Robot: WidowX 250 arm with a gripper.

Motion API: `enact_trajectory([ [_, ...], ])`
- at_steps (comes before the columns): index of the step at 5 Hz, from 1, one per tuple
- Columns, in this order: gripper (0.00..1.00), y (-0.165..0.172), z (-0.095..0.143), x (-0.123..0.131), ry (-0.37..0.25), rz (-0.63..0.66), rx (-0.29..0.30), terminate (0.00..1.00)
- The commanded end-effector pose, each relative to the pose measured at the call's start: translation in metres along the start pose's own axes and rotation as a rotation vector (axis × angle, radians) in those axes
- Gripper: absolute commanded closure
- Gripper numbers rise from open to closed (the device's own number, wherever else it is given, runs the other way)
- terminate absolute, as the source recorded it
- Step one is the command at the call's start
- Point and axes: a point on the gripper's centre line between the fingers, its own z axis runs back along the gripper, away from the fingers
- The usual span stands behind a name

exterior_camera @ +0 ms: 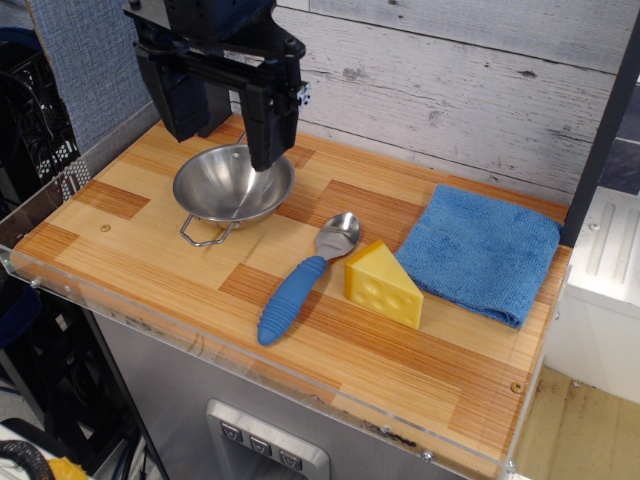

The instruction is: Take the cheese slice and put it in the stainless steel pot

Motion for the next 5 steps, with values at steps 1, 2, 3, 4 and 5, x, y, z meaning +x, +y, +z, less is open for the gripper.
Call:
enact_trajectory([
  [1, 0.0, 0.0, 0.0, 0.0, 0.0, 0.0, 0.0, 0.0],
  [2, 0.0, -0.019, -0.005, 0.007, 0.006, -0.052, 0.003, 0.0],
  [3, 0.0, -0.041, -0.017, 0.016, 0.011, -0.09, -0.017, 0.0],
  [4, 0.0, -0.074, -0.042, 0.028, 0.042, -0.127, -0.018, 0.0],
  [5, 0.0, -0.1, -0.076, 0.037, 0.072, -0.101, -0.016, 0.0],
])
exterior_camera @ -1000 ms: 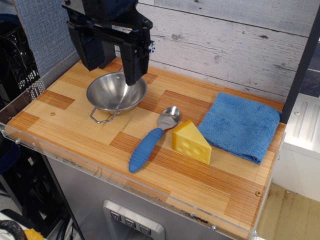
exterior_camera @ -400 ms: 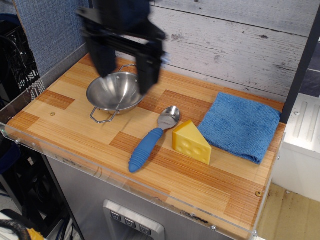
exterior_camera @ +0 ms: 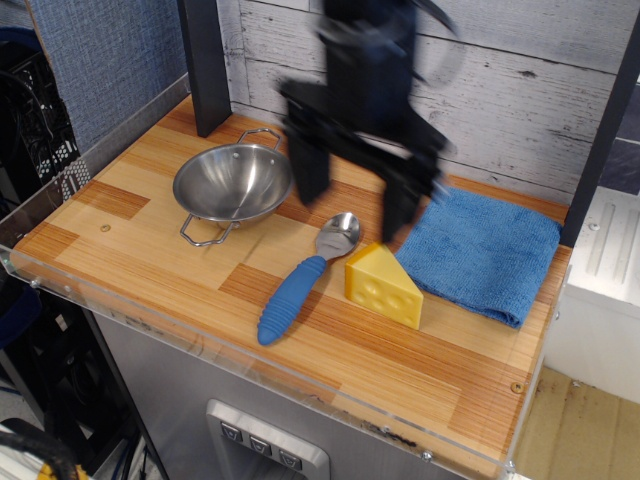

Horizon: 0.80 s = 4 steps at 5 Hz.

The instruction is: Take the cheese slice and put it in the stainless steel pot

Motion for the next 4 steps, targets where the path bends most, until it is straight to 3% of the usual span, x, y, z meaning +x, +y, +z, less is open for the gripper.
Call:
enact_trajectory([
  [1, 0.0, -0.0363, -0.0406, 0.0338, -0.051, 0.238, 0.048, 0.0],
  [2, 0.0, -0.038, -0.0396, 0.0365, -0.105, 0.446, 0.111, 0.0],
  [4, 0.0, -0.03, -0.037, 0.0295, -0.146, 0.722, 0.111, 0.0],
])
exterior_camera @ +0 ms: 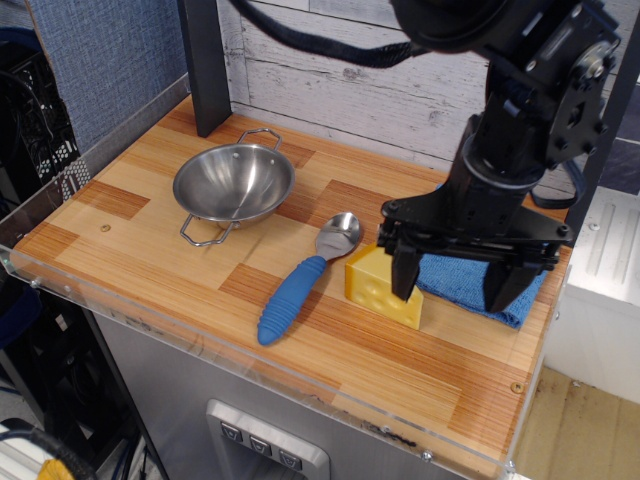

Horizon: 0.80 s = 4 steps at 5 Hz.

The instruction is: Take the cheese slice and put it in the stainless steel pot

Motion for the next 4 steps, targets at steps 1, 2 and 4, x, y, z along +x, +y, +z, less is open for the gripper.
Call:
enact_trajectory([
  [1, 0.0, 0.018, 0.008, 0.01, -0.001, 0.221, -0.048, 0.0],
  [2, 0.0, 0.026, 0.005, 0.013, 0.013, 0.314, -0.058, 0.0],
  [4, 0.0, 0.031, -0.021, 0.018, 0.07, 0.345, -0.069, 0.0],
])
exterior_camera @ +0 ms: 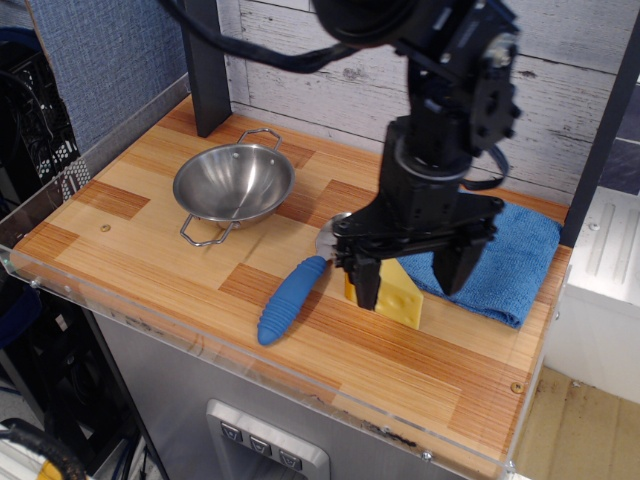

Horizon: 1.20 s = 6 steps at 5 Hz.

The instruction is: Take the cheese slice and put it in the stainless steel pot

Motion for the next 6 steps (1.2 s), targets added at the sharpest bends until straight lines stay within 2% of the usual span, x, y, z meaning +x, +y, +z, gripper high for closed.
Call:
enact_trajectory([
  [1, 0.0, -0.003, -0.026, 0.0, 0.042, -0.029, 0.022, 0.0],
  [2, 0.0, -0.004, -0.039, -0.007, 0.057, -0.058, 0.048, 0.0],
  [3, 1.0, -0.004, -0.045, -0.005, 0.054, -0.12, 0.076, 0.0],
  [4, 1.0, -0.006, -0.038, -0.002, 0.018, -0.153, 0.062, 0.0],
  [6, 1.0, -0.008, -0.026, -0.001, -0.012, -0.153, 0.039, 0.0],
])
